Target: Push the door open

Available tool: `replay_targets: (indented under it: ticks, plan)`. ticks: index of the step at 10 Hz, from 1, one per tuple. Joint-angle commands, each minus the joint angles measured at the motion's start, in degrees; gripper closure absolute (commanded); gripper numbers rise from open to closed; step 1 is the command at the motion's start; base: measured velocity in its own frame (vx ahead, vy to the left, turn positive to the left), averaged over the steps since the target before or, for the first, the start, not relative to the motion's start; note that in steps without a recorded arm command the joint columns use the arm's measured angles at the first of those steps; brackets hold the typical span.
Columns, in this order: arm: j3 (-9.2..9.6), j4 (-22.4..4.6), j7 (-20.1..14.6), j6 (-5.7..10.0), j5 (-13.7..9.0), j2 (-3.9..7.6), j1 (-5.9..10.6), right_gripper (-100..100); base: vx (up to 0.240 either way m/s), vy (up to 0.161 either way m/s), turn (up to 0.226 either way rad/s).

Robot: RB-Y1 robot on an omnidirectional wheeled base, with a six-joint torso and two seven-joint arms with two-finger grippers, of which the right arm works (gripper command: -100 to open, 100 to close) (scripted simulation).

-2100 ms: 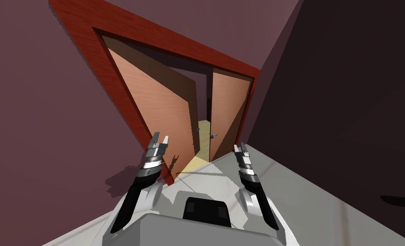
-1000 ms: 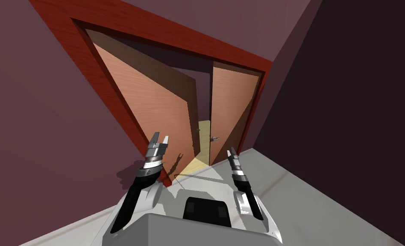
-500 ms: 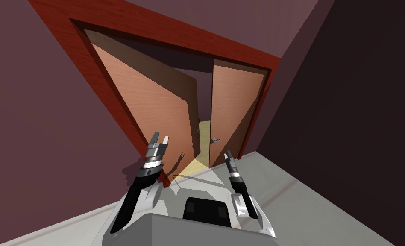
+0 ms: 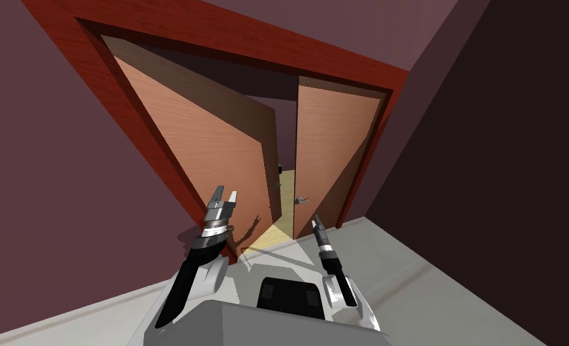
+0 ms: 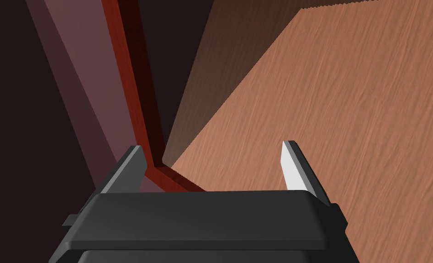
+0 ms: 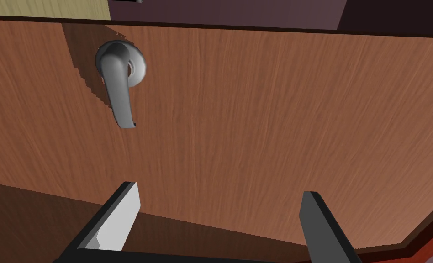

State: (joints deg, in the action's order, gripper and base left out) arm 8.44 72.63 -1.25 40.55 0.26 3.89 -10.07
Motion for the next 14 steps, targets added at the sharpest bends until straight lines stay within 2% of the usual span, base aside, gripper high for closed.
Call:
replay_targets:
  ticks: [1,7,8,10,11,14]
  plan:
    - [0.59,-2.01,-0.27,-0.04,0.13,0.04,0.37,-100,0.072,-0.073,0.08]
    - [2.28,-10.44,-0.75,0.68,0.54,-0.43,2.76,-100,0.079,-0.08,0.066]
    - [2.75,-12.77,-0.88,0.87,0.65,-0.6,3.43,-100,0.095,-0.084,0.084]
    - [3.36,-15.81,-1.05,1.13,0.8,-0.87,4.29,-100,0.117,-0.097,0.081]
    - [3.36,-15.81,-1.05,1.13,0.8,-0.87,4.29,-100,0.101,-0.097,0.02]
    - [3.91,-18.53,-1.21,1.36,0.94,-1.17,5.06,-100,0.071,-0.058,0.034]
